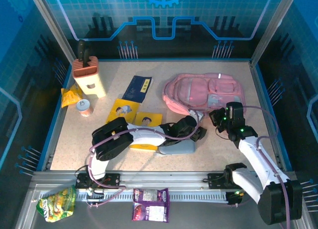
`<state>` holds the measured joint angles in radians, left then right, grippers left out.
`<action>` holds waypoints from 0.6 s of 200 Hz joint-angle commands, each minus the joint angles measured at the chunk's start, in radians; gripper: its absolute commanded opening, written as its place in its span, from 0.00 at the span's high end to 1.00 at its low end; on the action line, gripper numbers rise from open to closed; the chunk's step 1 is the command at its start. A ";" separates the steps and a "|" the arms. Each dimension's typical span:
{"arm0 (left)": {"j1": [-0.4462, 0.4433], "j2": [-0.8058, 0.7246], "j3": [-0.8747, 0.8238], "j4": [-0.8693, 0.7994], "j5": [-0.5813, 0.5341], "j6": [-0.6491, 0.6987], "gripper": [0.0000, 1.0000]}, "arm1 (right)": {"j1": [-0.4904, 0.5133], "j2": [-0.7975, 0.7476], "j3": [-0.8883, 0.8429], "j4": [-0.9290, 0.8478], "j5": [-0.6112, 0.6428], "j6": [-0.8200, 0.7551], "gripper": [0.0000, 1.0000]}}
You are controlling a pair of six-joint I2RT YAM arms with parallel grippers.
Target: Pack the student bag
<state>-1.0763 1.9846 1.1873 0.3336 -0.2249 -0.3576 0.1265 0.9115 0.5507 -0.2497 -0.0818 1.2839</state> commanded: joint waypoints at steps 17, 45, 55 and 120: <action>-0.001 0.052 0.083 0.049 -0.098 0.049 0.53 | 0.024 -0.019 0.008 0.040 -0.013 0.006 1.00; 0.001 0.091 0.130 0.027 -0.132 0.044 0.63 | 0.031 -0.017 0.003 0.040 -0.013 0.008 1.00; 0.001 0.105 0.151 0.009 -0.137 0.037 0.66 | 0.034 -0.017 0.002 0.043 -0.013 0.010 1.00; 0.011 0.123 0.201 -0.027 -0.216 0.046 0.89 | 0.044 -0.029 -0.001 0.029 0.001 0.002 1.00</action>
<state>-1.0763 2.1181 1.3529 0.3065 -0.3790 -0.3359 0.1474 0.9115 0.5484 -0.2501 -0.0658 1.2839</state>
